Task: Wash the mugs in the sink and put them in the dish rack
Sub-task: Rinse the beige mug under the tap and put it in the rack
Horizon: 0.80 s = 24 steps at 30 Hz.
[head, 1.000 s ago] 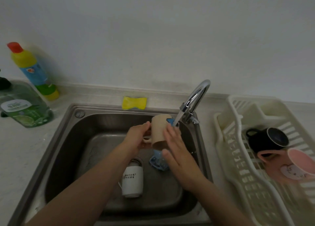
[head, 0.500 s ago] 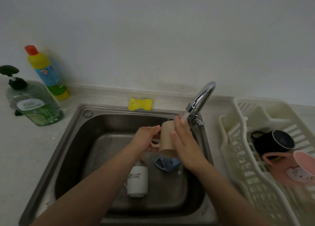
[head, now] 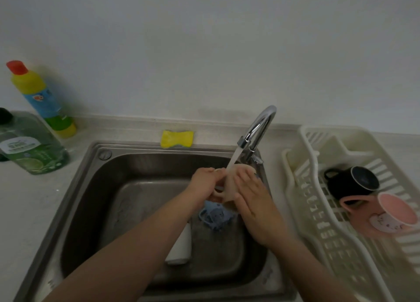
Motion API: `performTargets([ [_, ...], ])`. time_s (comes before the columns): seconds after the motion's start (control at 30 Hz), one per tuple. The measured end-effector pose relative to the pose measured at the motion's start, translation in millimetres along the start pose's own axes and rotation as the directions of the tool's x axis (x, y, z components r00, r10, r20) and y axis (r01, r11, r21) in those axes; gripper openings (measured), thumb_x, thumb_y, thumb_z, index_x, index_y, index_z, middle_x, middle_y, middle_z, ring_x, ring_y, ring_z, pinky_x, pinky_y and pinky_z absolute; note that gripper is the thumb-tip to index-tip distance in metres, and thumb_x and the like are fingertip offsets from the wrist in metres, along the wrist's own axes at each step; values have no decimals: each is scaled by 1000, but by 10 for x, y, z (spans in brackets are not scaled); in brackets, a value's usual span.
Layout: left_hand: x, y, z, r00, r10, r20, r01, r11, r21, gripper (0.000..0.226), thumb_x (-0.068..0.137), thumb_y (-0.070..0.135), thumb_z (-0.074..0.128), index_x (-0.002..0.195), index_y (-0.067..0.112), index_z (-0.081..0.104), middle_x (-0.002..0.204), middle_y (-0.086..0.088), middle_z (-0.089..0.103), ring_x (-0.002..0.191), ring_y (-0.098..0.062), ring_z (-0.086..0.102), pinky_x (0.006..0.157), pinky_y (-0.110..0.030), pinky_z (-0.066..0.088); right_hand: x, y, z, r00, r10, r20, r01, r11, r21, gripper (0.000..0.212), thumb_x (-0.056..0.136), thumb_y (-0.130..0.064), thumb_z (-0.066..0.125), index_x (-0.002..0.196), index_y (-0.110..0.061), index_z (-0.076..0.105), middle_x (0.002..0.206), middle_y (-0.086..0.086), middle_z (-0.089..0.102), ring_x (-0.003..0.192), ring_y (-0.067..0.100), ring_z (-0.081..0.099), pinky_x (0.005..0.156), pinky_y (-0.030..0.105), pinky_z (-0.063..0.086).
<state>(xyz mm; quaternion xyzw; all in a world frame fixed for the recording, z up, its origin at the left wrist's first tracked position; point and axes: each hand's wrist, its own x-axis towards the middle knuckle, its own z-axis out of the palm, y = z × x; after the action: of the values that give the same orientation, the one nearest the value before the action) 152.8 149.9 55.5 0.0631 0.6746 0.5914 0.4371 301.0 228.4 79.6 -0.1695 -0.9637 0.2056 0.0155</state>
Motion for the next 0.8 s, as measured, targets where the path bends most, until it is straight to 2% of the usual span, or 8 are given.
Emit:
performTargets([
  [0.07,-2,4,-54,999,-25,-28,24,999,-43,24,98,27,57,102,5,64,90,-9,68,73,-19,64,46,-29,52,147,17,-65,999,37,-25,-38,999,-17,78,88,-60,-1,154,-21,9,159,-12,-6,145,6,-17,122,37,0],
  [0.13,14,9,-165,999,-29,-44,26,998,-59,23,99,29,56,97,8,64,87,-8,67,74,-22,64,52,-33,54,84,-136,6,993,-114,-32,112,992,-53,73,94,-59,2,153,-17,12,159,-8,-1,147,11,-14,122,38,-1],
  [0.23,12,-13,-328,998,-12,-56,8,998,-67,23,99,28,55,94,9,66,84,-8,67,73,-21,63,55,-34,54,-23,-241,90,977,-208,53,209,978,-22,59,97,-50,13,150,-27,6,156,-15,-5,142,-3,-22,120,29,-8],
  [0.4,-24,-43,-557,990,-20,-139,1,991,-135,24,99,28,55,105,7,66,88,-8,67,74,-20,63,60,-36,56,300,-234,98,999,-52,-9,53,977,208,66,98,-53,22,155,-26,3,161,-14,-12,145,-1,-13,122,33,3],
  [0.53,-74,-115,-734,996,-26,-88,7,976,-219,23,101,29,51,96,13,66,79,-5,66,65,-15,64,58,-32,55,29,-461,239,991,-131,41,115,954,276,67,97,-57,20,154,-31,-3,157,-23,-20,142,-6,-19,113,15,-4],
  [0.6,-110,-154,-708,998,-35,-60,22,978,-209,23,101,30,50,96,12,65,75,-5,66,58,-14,63,54,-30,55,227,-470,133,999,21,46,-40,888,457,59,103,-49,26,153,-34,-1,157,-23,-16,141,-6,-16,105,3,-6],
  [0.67,-115,-172,-673,998,-39,-56,26,977,-211,26,100,31,51,104,9,65,81,-7,67,63,-17,64,53,-30,54,326,-478,62,989,127,77,-148,791,594,58,102,-47,27,152,-38,-1,157,-24,-11,139,-9,-11,109,7,-3],
  [0.8,-86,-187,-686,998,-39,-55,26,975,-221,28,101,31,50,109,10,66,87,-8,68,71,-19,65,56,-32,54,-46,-506,190,996,-8,87,-35,874,485,63,98,-59,24,150,-43,-7,152,-33,-21,140,-13,-13,114,16,6],
])
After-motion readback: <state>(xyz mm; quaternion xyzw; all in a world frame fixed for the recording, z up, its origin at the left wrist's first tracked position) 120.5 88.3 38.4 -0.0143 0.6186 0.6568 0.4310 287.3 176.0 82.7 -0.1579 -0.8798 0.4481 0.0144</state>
